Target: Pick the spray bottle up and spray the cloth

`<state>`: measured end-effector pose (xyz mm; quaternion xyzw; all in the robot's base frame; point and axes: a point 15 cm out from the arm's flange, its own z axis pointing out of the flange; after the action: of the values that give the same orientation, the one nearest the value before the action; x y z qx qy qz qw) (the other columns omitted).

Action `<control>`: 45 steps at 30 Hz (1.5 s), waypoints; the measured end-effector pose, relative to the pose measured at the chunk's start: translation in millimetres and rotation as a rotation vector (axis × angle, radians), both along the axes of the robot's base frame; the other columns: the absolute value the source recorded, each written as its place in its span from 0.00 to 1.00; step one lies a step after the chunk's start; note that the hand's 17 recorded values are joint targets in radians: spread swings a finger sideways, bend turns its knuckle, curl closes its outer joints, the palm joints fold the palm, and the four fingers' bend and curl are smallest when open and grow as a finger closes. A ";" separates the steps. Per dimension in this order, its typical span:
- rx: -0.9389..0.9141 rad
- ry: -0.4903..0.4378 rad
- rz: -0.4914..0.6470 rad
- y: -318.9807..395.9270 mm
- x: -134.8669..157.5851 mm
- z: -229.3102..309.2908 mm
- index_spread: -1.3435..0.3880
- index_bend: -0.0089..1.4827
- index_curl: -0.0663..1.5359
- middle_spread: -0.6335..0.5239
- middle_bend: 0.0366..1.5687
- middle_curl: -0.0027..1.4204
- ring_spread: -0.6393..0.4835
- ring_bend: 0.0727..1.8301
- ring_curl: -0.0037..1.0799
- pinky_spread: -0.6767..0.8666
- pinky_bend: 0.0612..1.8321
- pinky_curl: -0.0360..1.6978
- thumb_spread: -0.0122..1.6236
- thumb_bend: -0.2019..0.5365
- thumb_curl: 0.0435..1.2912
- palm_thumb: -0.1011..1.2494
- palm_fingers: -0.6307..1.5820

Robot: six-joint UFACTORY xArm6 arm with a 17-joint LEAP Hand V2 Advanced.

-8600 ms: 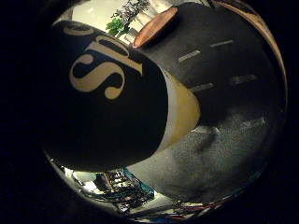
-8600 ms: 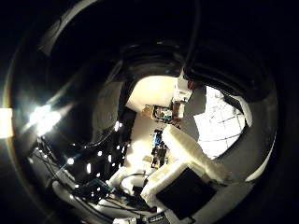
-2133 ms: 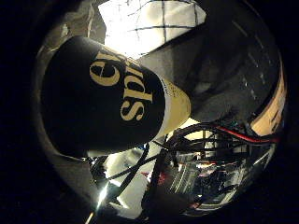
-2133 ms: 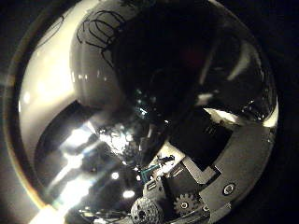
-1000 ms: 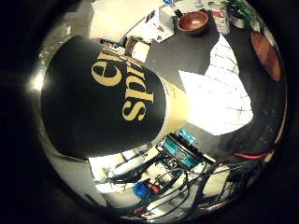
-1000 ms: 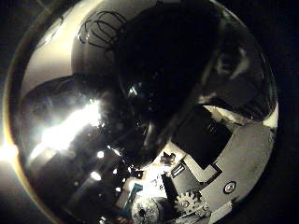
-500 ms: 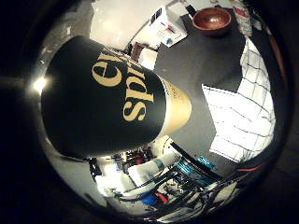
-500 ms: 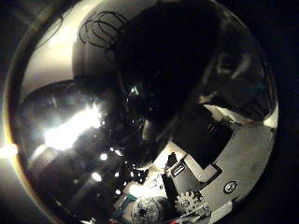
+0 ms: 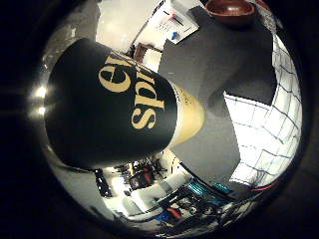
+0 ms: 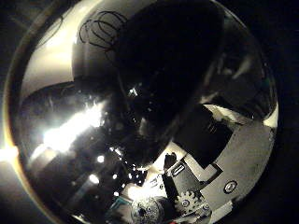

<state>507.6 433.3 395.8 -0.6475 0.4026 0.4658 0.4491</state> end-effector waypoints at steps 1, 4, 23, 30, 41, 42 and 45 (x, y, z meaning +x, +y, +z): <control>0.003 -0.019 0.007 2.6 -1.6 -1.6 0.64 0.78 0.52 0.40 0.83 0.58 0.39 0.75 0.67 0.28 0.61 0.66 0.77 0.26 0.33 0.71 0.79; -0.005 -0.053 0.014 10.8 -2.9 -11.8 0.64 0.78 0.52 0.40 0.83 0.58 0.38 0.75 0.67 0.28 0.61 0.66 0.77 0.26 0.33 0.71 0.79; -0.065 -0.114 0.029 29.2 -2.0 -67.5 0.64 0.78 0.52 0.40 0.82 0.58 0.38 0.75 0.67 0.28 0.61 0.67 0.77 0.25 0.33 0.68 0.79; -0.071 -0.107 0.035 30.9 -2.7 -77.1 0.64 0.77 0.52 0.40 0.82 0.58 0.38 0.74 0.67 0.28 0.61 0.66 0.77 0.25 0.33 0.67 0.79; -0.103 -0.113 0.023 25.1 4.2 -91.6 0.64 0.72 0.51 0.41 0.79 0.55 0.39 0.72 0.62 0.27 0.59 0.61 0.76 0.25 0.33 0.67 0.80; -0.108 -0.113 0.023 23.6 5.0 -93.8 0.64 0.72 0.51 0.41 0.79 0.54 0.39 0.72 0.62 0.27 0.59 0.60 0.75 0.25 0.33 0.67 0.80; -0.112 -0.114 0.020 20.7 7.0 -95.0 0.64 0.71 0.51 0.41 0.79 0.53 0.39 0.71 0.61 0.26 0.59 0.59 0.75 0.25 0.33 0.66 0.80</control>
<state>514.5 454.0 300.8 -0.7013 0.3953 0.4092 0.4296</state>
